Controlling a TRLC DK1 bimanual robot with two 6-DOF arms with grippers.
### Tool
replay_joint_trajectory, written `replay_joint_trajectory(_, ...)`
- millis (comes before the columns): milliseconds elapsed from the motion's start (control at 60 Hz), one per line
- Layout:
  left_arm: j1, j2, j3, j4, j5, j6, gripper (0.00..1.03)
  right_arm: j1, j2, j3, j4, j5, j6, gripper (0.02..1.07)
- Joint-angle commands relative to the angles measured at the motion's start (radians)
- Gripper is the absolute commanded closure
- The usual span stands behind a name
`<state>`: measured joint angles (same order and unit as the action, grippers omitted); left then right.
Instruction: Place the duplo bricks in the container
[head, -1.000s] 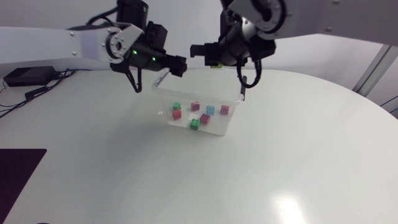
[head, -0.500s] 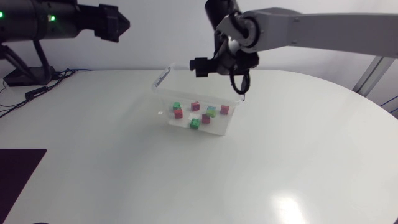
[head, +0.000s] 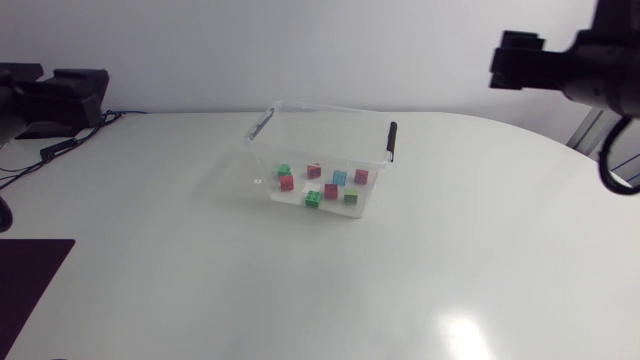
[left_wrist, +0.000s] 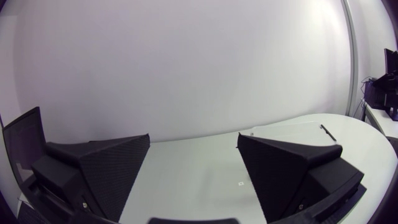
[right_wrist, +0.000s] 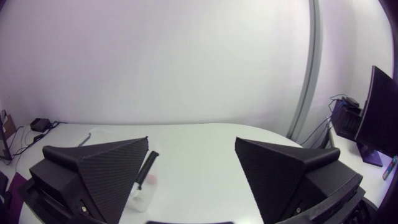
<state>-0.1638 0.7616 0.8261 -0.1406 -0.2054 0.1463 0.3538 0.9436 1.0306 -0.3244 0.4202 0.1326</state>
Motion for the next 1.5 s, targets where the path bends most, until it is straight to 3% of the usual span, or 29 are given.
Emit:
replay_joint_trajectory(0,0.03,-0.065,-0.064,0.022,-0.014,0.033,0.05,-0.058,-0.115,-0.089,0.019,0.011,-0.057,0.06)
replay_joint_trajectory(217,0.095,-0.211,-0.154,0.03,-0.022,0.05,0.05,-0.15,-0.387,-0.265,0.051,0.011,-0.139,0.06)
replay_joint_trajectory(617,0.104,-0.505,-0.397,0.11,-0.026,0.116,0.05,-0.193,-0.772,-0.53,0.093,0.009,-0.248,0.07)
replay_joint_trajectory(1483,0.158,-0.735,-0.782,0.137,0.182,-0.119,0.05,-0.337,-0.926,-0.979,0.301,-0.376,-0.144,0.07)
